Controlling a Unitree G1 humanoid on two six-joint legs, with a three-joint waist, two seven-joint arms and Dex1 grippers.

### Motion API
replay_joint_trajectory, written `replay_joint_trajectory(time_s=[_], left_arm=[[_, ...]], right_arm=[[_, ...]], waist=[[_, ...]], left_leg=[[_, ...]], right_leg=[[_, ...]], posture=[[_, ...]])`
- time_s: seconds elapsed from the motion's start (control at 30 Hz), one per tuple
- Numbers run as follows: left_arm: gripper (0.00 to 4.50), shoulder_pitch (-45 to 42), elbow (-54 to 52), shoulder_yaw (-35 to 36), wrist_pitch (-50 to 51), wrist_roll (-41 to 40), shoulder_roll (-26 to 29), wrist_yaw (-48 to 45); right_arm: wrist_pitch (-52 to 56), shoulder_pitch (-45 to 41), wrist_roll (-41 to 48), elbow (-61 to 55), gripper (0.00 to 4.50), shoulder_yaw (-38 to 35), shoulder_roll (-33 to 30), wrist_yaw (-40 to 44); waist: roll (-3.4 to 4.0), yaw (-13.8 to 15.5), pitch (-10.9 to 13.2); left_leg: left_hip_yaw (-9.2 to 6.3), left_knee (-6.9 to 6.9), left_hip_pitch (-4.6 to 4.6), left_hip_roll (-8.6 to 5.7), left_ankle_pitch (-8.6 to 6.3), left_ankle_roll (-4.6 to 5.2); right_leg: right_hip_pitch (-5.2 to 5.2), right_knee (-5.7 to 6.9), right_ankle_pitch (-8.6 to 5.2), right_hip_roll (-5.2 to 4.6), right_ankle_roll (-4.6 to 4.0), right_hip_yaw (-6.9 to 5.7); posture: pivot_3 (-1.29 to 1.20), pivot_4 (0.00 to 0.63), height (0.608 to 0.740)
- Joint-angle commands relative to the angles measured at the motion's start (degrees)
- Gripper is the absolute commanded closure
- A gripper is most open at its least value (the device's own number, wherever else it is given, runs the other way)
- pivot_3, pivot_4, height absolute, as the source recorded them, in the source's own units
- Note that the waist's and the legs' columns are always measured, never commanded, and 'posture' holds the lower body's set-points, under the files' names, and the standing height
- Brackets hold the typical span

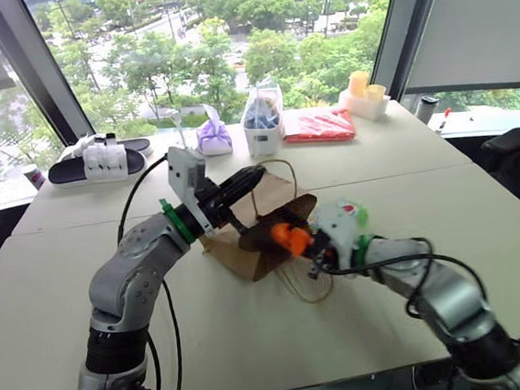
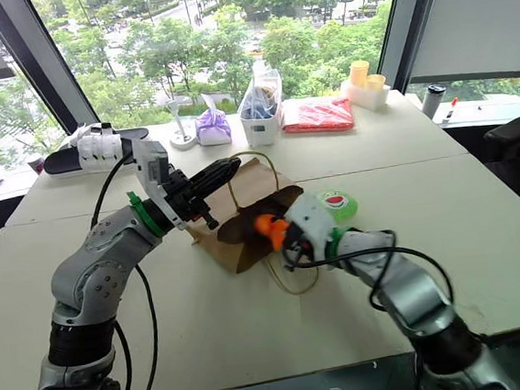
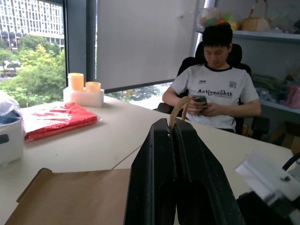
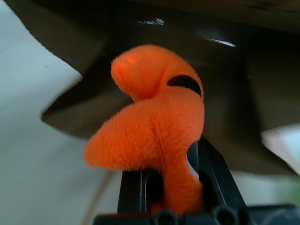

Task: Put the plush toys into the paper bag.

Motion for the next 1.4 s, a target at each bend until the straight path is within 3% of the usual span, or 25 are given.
replay_joint_trajectory(time_s=[0.03, 0.17, 0.33, 0.47, 0.63, 0.77, 0.87, 0.97, 1.1, 1.4], left_arm=[[4.5, -0.9, -1.8, 0.5, -0.3, -0.6, -0.1, 0.1], [4.5, 0.1, -3.0, 0.6, 0.1, -1.0, -0.5, 1.0], [4.5, 0.8, -3.8, 0.9, 0.2, -1.0, -0.9, 2.2], [4.5, 1.5, -3.7, 0.9, -0.5, -0.3, -0.8, 2.6], [4.5, 1.9, -2.6, 1.2, -1.3, 0.0, -0.5, 2.1], [4.5, 2.1, -1.7, 1.4, -1.9, 0.2, -0.1, 1.5], [4.5, 2.2, -1.2, 1.4, -2.5, 0.6, -0.1, 1.1], [4.5, 2.2, -1.0, 1.4, -2.7, 0.7, -0.1, 0.9], [4.5, 2.9, -1.1, 0.6, -3.4, 1.5, -0.8, 1.0], [4.5, 3.2, -2.5, 0.1, -3.8, 2.9, -1.4, 2.1]], right_arm=[[-6.5, -4.6, -2.9, 7.6, 4.45, 1.8, 5.1, -2.5], [-16.5, -10.5, -5.6, 22.0, 4.45, 3.4, 13.3, -4.7], [-25.1, -13.5, -7.9, 32.1, 2.14, 2.6, 18.3, -6.6], [-26.1, -12.6, -8.5, 31.0, 0.09, 1.6, 18.4, -6.8], [-20.7, -7.9, -6.1, 17.0, 0.02, -1.0, 13.2, -2.5], [-12.2, -2.9, -0.3, 2.5, 0.02, -7.0, 6.9, 1.4], [-7.8, -0.5, 1.8, -1.0, 0.02, -12.7, 3.4, 0.7], [-6.1, -0.2, 2.7, -2.0, 0.02, -13.6, 2.5, 0.3], [-14.1, 1.2, -4.4, 13.5, 0.02, -15.3, -3.5, -2.1], [-29.3, -6.9, -12.5, 42.7, 0.02, -11.1, -1.0, -8.9]], waist=[[0.0, 0.1, 0.0], [0.0, -1.0, 0.0], [0.0, -1.1, 0.0], [0.0, -1.2, 0.0], [0.01, -1.1, 0.0], [0.01, -1.0, 0.0], [0.01, -1.0, 0.0], [0.01, -1.2, 0.0], [0.01, -0.9, 0.0], [0.04, -1.5, 0.0]], left_leg=[[-0.02, 0.01, 0.0, 0.0, 0.0, -0.01], [-0.04, -0.04, 0.03, 0.0, 0.04, -0.06], [-0.11, -0.13, 0.04, 0.02, 0.21, -0.38], [-0.12, -0.12, -0.01, 0.0, 0.21, -0.37], [-0.14, -0.12, 0.0, 0.0, 0.12, -0.22], [-0.15, -0.1, -0.05, 0.0, 0.05, -0.09], [-0.15, -0.09, -0.05, 0.0, 0.03, -0.06], [-0.12, -0.08, 0.0, 0.01, 0.03, -0.06], [0.01, -0.1, 0.05, 0.02, 0.03, -0.06], [0.19, -0.11, 0.15, 0.03, 0.03, -0.05]], right_leg=[[0.0, 0.0, 0.0, 0.0, 0.0, 0.0], [-0.04, 0.06, 0.01, 0.01, -0.02, 0.01], [-0.12, 0.11, 0.01, 0.04, -0.02, 0.02], [-0.14, 0.09, 0.02, 0.03, -0.01, 0.03], [-0.14, 0.1, 0.01, 0.03, -0.01, 0.02], [-0.15, 0.07, 0.01, 0.03, -0.01, 0.02], [-0.13, 0.08, 0.01, 0.03, -0.01, 0.03], [-0.1, 0.09, 0.01, 0.03, -0.01, 0.03], [-0.06, 0.09, 0.01, 0.05, -0.02, 0.03], [-0.03, 0.09, 0.02, 0.04, -0.02, 0.13]], posture=[[0.0, 0.15, 0.74], [0.0, 0.15, 0.74], [0.0, 0.15, 0.74], [0.0, 0.15, 0.74], [0.0, 0.15, 0.74], [0.0, 0.15, 0.74], [0.0, 0.15, 0.74], [0.0, 0.15, 0.74], [0.0, 0.15, 0.74], [0.0, 0.15, 0.74]])
